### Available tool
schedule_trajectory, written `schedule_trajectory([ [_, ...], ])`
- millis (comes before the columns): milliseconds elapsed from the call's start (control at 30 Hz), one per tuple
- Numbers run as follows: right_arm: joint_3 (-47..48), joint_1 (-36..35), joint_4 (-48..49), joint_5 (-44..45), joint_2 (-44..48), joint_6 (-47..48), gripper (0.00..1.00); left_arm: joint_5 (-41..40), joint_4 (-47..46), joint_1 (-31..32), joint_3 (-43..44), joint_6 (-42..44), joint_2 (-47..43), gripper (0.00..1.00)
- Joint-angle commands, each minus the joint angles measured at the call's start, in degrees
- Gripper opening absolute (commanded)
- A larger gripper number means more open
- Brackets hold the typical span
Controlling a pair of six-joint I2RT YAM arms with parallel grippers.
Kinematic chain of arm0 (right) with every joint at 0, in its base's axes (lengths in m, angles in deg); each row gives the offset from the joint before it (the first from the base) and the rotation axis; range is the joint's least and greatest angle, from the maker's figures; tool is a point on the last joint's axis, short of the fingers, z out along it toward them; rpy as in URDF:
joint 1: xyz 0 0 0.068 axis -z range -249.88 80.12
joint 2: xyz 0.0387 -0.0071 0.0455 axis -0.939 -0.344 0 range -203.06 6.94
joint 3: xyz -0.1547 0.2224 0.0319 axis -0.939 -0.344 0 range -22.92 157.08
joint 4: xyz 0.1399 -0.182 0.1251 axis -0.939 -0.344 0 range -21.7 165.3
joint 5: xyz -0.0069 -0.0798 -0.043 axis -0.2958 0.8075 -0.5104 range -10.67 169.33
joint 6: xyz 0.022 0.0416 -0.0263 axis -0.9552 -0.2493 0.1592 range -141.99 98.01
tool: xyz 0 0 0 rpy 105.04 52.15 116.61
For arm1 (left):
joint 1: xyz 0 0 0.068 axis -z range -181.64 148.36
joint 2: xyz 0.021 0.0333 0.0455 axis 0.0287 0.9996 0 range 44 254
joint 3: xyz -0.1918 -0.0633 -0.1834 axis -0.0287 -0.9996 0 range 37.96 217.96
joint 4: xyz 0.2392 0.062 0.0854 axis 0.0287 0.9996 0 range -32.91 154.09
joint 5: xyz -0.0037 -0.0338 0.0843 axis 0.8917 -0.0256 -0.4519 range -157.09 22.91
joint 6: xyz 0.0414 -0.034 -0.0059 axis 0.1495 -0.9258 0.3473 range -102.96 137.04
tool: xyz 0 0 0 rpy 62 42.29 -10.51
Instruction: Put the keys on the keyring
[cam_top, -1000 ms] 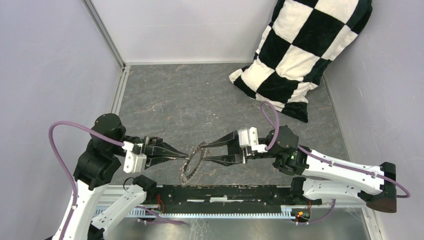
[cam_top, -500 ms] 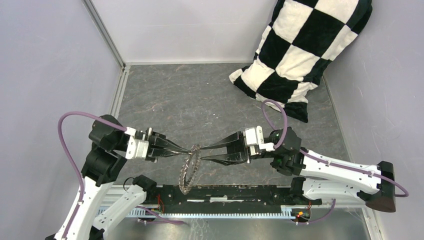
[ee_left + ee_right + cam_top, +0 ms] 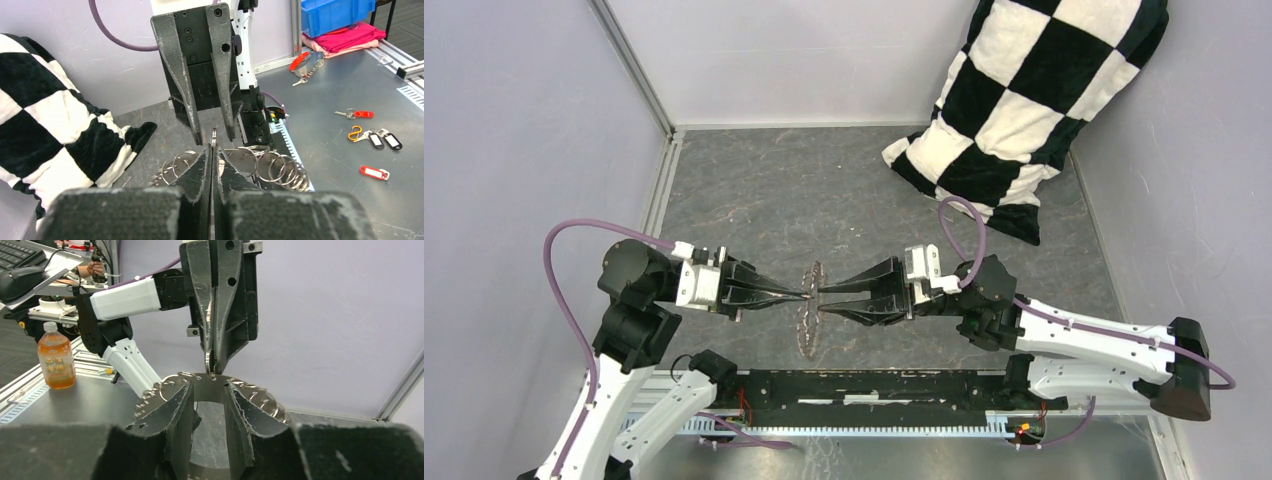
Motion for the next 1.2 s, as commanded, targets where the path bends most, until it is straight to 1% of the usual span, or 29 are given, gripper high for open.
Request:
schedule_trajectory([
  [0,0.1,-0.3,3.7,3.1,-0.7,-1.1,0.34,-0.2,-3.3,0.2,0.1,-2.6,0.0,0.02],
  [300,1.6,-0.3,5.0,1.4,-2.9,-2.9,0.34,-1.2,-2.4,0.2,-0.3,-0.7,-0.3,0.02],
  [667,2.4,-0.3,4.9,1.9,-3.5,-3.1,0.32,-0.9,0.4,0.2,-1.0,2.6,-0.8,0.02],
  [767,2.7,-0.3,4.9,1.9,-3.8,-3.1,0.26,-0.9,0.5,0.2,-1.2,2.8,-0.9,0.02],
  [833,2.8,-0.3,4.8,2.1,-3.9,-3.1,0.18,-0.7,0.9,0.2,-1.2,3.2,-0.9,0.02],
  [900,3.1,-0.3,4.0,2.4,-3.9,-3.0,0.06,0.0,3.0,0.2,-1.1,5.2,-0.9,0.02],
  [933,3.4,-0.3,2.9,2.8,-3.9,-2.7,0.01,0.3,4.6,0.2,-0.9,6.6,-0.8,0.02],
  [1033,5.3,-0.3,-4.1,4.3,-3.9,-1.1,0.01,0.6,12.1,0.2,0.3,13.0,-0.4,0.03],
  [1067,6.6,-0.3,-7.3,5.0,-4.0,0.0,0.0,0.1,16.4,0.2,1.0,15.6,0.1,0.09],
  [1167,10.4,-0.3,-19.2,6.8,-4.2,2.9,0.01,-2.9,24.3,0.1,2.3,20.9,1.1,0.32],
])
